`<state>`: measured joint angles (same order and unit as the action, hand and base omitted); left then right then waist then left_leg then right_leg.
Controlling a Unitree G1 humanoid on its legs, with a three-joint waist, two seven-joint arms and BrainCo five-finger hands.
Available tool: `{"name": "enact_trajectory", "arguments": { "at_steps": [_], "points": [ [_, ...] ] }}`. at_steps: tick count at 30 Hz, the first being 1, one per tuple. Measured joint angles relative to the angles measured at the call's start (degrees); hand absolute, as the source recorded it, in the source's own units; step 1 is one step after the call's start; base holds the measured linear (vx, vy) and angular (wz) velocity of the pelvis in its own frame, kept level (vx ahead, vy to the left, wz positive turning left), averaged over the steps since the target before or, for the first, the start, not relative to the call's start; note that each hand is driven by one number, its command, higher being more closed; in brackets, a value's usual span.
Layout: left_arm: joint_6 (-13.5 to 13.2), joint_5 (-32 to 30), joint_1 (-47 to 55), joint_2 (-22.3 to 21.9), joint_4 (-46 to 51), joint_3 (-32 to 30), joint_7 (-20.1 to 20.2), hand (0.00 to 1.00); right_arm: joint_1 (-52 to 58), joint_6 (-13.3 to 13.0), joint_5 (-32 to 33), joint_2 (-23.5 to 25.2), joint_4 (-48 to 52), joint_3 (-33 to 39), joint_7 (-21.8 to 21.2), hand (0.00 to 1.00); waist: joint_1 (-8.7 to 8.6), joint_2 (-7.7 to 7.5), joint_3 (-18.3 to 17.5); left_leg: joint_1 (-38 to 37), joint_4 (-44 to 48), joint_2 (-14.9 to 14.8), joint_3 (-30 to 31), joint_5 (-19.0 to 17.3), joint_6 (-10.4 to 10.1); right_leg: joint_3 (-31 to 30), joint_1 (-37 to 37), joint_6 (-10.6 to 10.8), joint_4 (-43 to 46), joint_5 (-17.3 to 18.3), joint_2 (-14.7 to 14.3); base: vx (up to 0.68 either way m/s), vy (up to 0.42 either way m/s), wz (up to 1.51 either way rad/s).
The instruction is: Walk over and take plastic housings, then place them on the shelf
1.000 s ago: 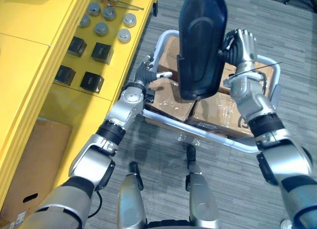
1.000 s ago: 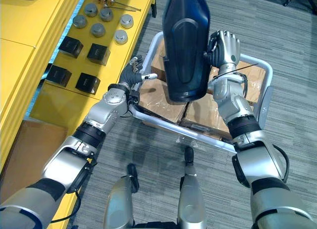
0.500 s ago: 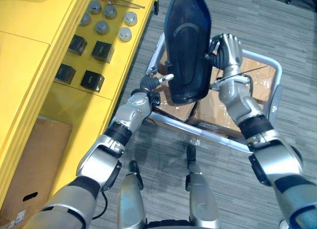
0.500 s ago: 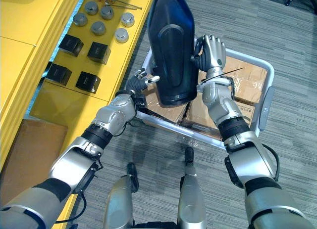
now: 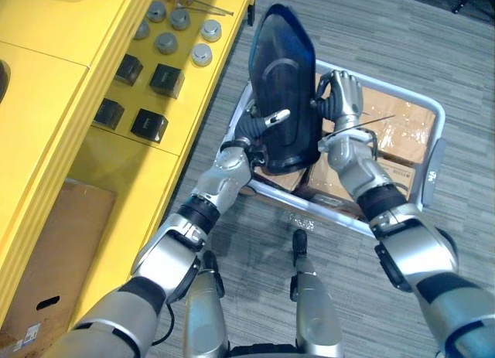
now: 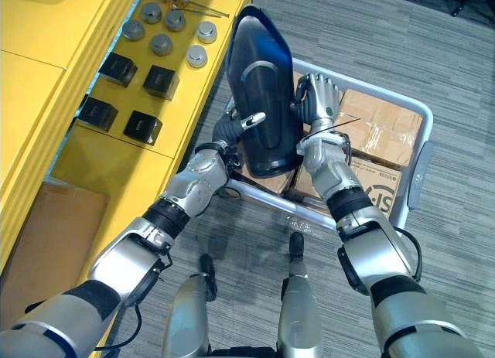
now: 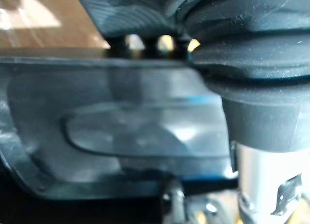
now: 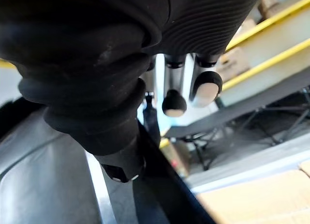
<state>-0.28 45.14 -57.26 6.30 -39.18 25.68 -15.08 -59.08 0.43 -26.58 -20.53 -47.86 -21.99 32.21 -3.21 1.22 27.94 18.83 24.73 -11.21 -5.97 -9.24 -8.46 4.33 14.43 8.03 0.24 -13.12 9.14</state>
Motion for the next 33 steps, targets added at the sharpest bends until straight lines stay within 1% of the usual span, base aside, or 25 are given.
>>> {"name": "enact_trajectory", "arguments": {
  "at_steps": [1, 2, 4, 5, 7, 9, 11, 13, 15, 20, 22, 25, 27, 30, 31, 33],
  "points": [
    [-1.1, -0.1, 0.0, 0.0, 0.0, 0.0, -0.4, 1.0, 0.0, -0.1, 1.3, 0.4, 0.0, 0.0, 0.6, 1.0, -0.03, 0.0, 0.0, -0.3, -0.4, 0.1, -0.1, 0.2, -0.1, 0.0, 0.0, 0.0, 0.0, 0.0, 0.1, 0.0, 0.0, 0.0],
    [-1.4, -0.1, 0.0, 0.0, 0.0, -0.1, -0.8, 1.0, 0.0, -0.2, 1.6, 0.8, 0.1, 0.0, 0.8, 1.0, -0.02, 0.01, 0.0, -0.5, -0.6, 0.1, -0.2, 0.2, -0.1, 0.0, -0.1, 0.0, 0.0, 0.0, 0.0, 0.0, 0.0, 0.0],
    [-3.9, -0.7, 0.6, 0.0, 0.7, 0.1, -2.3, 1.0, 0.0, -0.7, 3.0, 2.0, 0.9, 0.0, 1.9, 1.0, -0.48, 0.15, -0.1, -0.9, -0.8, 0.1, -0.2, 0.2, -0.1, 0.0, -0.5, 0.0, -0.1, 0.0, 0.0, 0.0, 0.0, 0.0],
    [-4.6, -1.0, 0.9, 0.0, 1.3, 0.1, -2.7, 1.0, 0.0, -0.7, 3.2, 2.2, 1.4, 0.0, 2.3, 1.0, -0.55, 0.18, -0.1, -0.9, -0.7, 0.1, -0.2, 0.2, -0.1, 0.0, -0.5, 0.0, -0.1, 0.0, 0.1, 0.0, 0.0, 0.0],
    [-6.6, -1.2, 1.4, 0.0, 2.1, -0.2, -4.8, 1.0, 0.1, -0.7, 3.3, 2.4, 3.0, 0.0, 3.4, 1.0, -0.65, 0.19, -0.1, -1.2, -0.7, 0.1, -0.3, 0.2, -0.1, -0.1, -0.7, 0.0, -0.1, 0.0, 0.1, 0.0, 0.0, 0.0],
    [-7.3, -1.2, 1.5, 0.0, 2.1, -0.5, -5.7, 1.0, 1.0, -0.6, 3.5, 2.5, 4.9, 0.0, 4.2, 1.0, -0.63, 0.19, -0.1, -1.8, -0.8, 0.1, -0.5, 0.2, -0.1, -0.2, -1.1, 0.0, -0.2, 0.0, 0.1, -0.01, 0.01, -0.02],
    [-7.3, -1.6, 1.8, 0.0, 2.1, -0.5, -6.3, 1.0, 2.6, -0.6, 4.4, 2.6, 7.2, 0.1, 4.3, 1.0, -0.6, 0.19, -0.1, -2.8, -1.2, 0.1, -0.7, 0.2, -0.1, -0.4, -1.9, 0.0, -0.2, 0.0, 0.1, 0.0, 0.025, -0.04],
    [-7.2, -3.8, 2.5, 0.0, 2.2, -0.5, -6.9, 1.0, 3.2, -0.5, 5.1, 2.9, 7.7, 0.0, 4.3, 1.0, -0.75, 0.27, -0.2, -3.2, -1.2, 0.1, -0.8, 0.2, -0.1, -0.4, -2.3, 0.0, -0.5, 0.0, 0.1, -0.01, 0.02, -0.04],
    [-7.2, -4.6, 3.5, -0.1, 2.7, -0.3, -7.0, 1.0, 3.9, -0.1, 5.6, 2.9, 9.1, 0.0, 4.2, 1.0, -0.85, 0.27, -0.2, -3.3, -1.3, 0.1, -0.9, 0.2, -0.1, -0.5, -2.4, 0.0, -0.5, 0.0, 0.0, -0.02, 0.018, -0.04],
    [-5.0, -6.7, 5.2, -0.4, 3.2, 0.4, -7.4, 1.0, 4.3, -0.1, 5.6, 3.1, 9.9, 0.0, 4.1, 1.0, -0.88, 0.27, -0.2, -3.6, -1.7, 0.0, -1.4, 0.2, -0.1, -0.9, -2.3, 0.0, -0.8, 0.0, 0.0, 0.0, 0.024, -0.04],
    [-4.8, -8.0, 5.5, -0.4, 3.3, 0.4, -7.4, 1.0, 4.5, -0.1, 5.6, 3.1, 10.9, 0.0, 4.1, 1.0, -0.92, 0.27, -0.2, -3.8, -1.9, 0.0, -1.6, 0.2, -0.1, -1.1, -2.2, -0.1, -0.9, 0.0, 0.0, 0.01, 0.014, -0.02],
    [-4.7, -8.0, 5.6, -0.4, 3.3, 0.9, -7.4, 1.0, 4.5, -0.3, 5.6, 2.9, 11.5, 0.0, 4.1, 1.0, -0.97, 0.27, -0.2, -3.8, -2.2, 0.0, -1.9, 0.2, -0.2, -1.2, -2.0, -0.1, -1.0, 0.0, 0.0, 0.02, 0.024, -0.03],
    [-4.6, -8.0, 5.6, -0.4, 3.3, 1.7, -7.4, 1.0, 4.5, -0.8, 5.6, 2.7, 11.5, 0.0, 4.1, 1.0, -0.99, 0.27, -0.2, -3.8, -2.2, 0.0, -2.0, 0.1, -0.2, -1.3, -2.0, -0.1, -1.1, 0.0, 0.0, 0.01, 0.012, -0.02],
    [-4.6, -7.3, 5.9, -0.4, 3.3, 2.2, -7.3, 1.0, 4.5, -3.1, 5.5, 2.5, 11.8, -0.1, 4.1, 1.0, -1.29, 0.27, -0.2, -3.8, -2.2, 0.0, -2.1, 0.0, -0.3, -1.3, -2.0, -0.1, -1.1, 0.0, 0.0, 0.0, 0.0, 0.0],
    [-4.7, -6.3, 6.0, -0.4, 3.3, 2.2, -7.3, 1.0, 4.5, -4.0, 5.4, 2.5, 12.1, -0.3, 4.1, 1.0, -1.47, 0.26, -0.2, -3.8, -2.2, 0.0, -2.1, 0.0, -0.2, -1.3, -2.0, -0.1, -1.1, 0.0, 0.0, 0.0, 0.0, 0.0],
    [-4.9, -4.6, 6.3, -0.4, 3.3, 2.8, -7.2, 1.0, 4.5, -5.1, 5.2, 2.4, 13.2, -1.3, 4.1, 1.0, -1.8, 0.26, -0.1, -3.8, -2.1, 0.0, -2.1, 0.0, -0.2, -1.4, -2.0, -0.1, -1.1, 0.0, 0.0, -0.02, 0.011, 0.0]
  ]
}}
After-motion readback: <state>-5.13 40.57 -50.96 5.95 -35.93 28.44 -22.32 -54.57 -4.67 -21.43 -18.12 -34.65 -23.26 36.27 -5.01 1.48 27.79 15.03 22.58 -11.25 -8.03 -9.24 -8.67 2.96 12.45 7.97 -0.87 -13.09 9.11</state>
